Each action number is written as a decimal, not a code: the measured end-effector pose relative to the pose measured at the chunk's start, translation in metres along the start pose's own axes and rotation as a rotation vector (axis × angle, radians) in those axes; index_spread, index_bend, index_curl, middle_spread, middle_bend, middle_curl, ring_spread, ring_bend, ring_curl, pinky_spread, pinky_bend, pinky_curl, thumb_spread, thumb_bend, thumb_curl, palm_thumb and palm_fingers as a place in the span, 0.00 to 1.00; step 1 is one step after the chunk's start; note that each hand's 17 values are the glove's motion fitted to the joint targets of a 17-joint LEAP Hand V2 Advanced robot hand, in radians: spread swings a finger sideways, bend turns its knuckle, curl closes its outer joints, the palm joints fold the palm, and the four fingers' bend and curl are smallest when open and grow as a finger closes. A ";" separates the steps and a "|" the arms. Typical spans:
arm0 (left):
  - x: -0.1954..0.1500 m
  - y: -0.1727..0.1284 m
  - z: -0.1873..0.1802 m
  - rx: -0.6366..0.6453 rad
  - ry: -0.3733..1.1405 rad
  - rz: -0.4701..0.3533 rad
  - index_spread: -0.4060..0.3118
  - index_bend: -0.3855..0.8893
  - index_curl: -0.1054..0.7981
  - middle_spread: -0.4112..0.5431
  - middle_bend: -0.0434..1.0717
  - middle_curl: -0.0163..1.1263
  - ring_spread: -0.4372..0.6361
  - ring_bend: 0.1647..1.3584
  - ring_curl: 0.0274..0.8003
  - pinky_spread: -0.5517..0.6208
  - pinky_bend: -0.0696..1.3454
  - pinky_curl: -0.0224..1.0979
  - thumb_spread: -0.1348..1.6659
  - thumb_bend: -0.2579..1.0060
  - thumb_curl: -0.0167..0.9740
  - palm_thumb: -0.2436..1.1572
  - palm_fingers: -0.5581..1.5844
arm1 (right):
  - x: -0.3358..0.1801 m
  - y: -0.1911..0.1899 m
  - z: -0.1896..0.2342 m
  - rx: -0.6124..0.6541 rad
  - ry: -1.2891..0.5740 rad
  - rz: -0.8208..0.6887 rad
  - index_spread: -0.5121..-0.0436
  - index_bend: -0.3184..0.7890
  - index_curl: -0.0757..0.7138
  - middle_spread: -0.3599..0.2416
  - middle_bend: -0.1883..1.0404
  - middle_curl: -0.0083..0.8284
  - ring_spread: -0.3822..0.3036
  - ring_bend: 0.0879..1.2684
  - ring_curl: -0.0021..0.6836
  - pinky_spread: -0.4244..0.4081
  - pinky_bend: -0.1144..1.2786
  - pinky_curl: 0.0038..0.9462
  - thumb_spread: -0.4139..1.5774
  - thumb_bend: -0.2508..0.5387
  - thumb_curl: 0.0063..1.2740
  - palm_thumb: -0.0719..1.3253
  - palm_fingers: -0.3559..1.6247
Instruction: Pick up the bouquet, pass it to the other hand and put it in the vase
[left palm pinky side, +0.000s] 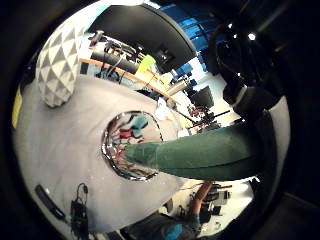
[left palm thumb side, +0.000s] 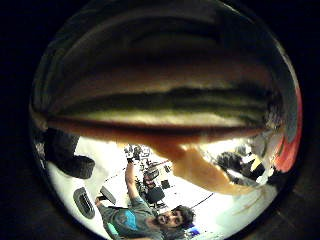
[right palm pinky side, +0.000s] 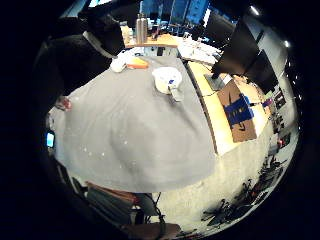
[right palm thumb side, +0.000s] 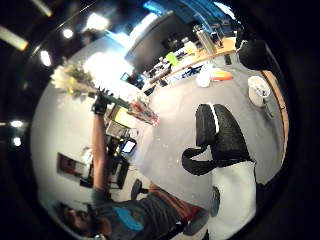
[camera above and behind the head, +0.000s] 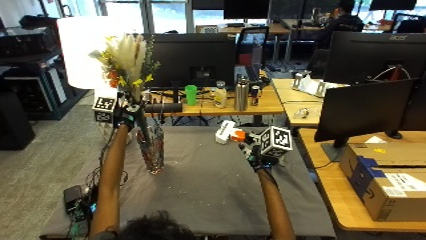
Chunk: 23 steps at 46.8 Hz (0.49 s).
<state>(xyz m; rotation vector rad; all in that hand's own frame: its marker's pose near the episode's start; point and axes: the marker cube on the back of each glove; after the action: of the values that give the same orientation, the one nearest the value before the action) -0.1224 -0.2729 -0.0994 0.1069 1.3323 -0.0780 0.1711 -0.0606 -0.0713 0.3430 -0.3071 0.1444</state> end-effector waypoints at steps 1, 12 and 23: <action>-0.001 0.000 0.001 -0.017 -0.006 -0.016 0.20 0.40 0.53 0.09 0.47 0.51 0.10 0.42 0.53 0.23 0.29 0.38 0.76 0.19 0.25 0.62 0.76 | 0.001 0.001 0.000 -0.001 -0.005 0.003 0.54 0.42 0.57 0.54 0.36 0.52 0.58 0.18 0.53 0.84 0.30 0.38 0.82 0.30 0.37 0.61 0.59; 0.017 0.042 -0.015 -0.203 -0.300 -0.281 0.50 0.33 0.43 0.28 0.27 0.46 0.30 0.36 0.51 0.53 0.34 0.40 0.75 0.19 0.23 0.58 0.49 | 0.007 0.018 -0.024 0.013 -0.005 0.019 0.54 0.42 0.56 0.54 0.35 0.53 0.58 0.16 0.54 0.85 0.27 0.38 0.81 0.30 0.36 0.61 0.60; 0.056 0.077 -0.060 0.053 -0.311 -0.142 0.67 0.33 0.32 0.44 0.24 0.40 0.44 0.41 0.47 0.69 0.38 0.39 0.72 0.19 0.25 0.59 0.45 | 0.025 0.019 -0.023 0.053 -0.052 0.037 0.54 0.42 0.55 0.54 0.34 0.53 0.58 0.15 0.55 0.85 0.25 0.38 0.81 0.30 0.35 0.62 0.60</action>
<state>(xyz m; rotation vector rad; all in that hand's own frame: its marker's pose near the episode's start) -0.1580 -0.1892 -0.1650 0.0423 1.0260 -0.2404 0.1970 -0.0325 -0.0782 0.3942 -0.3618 0.1806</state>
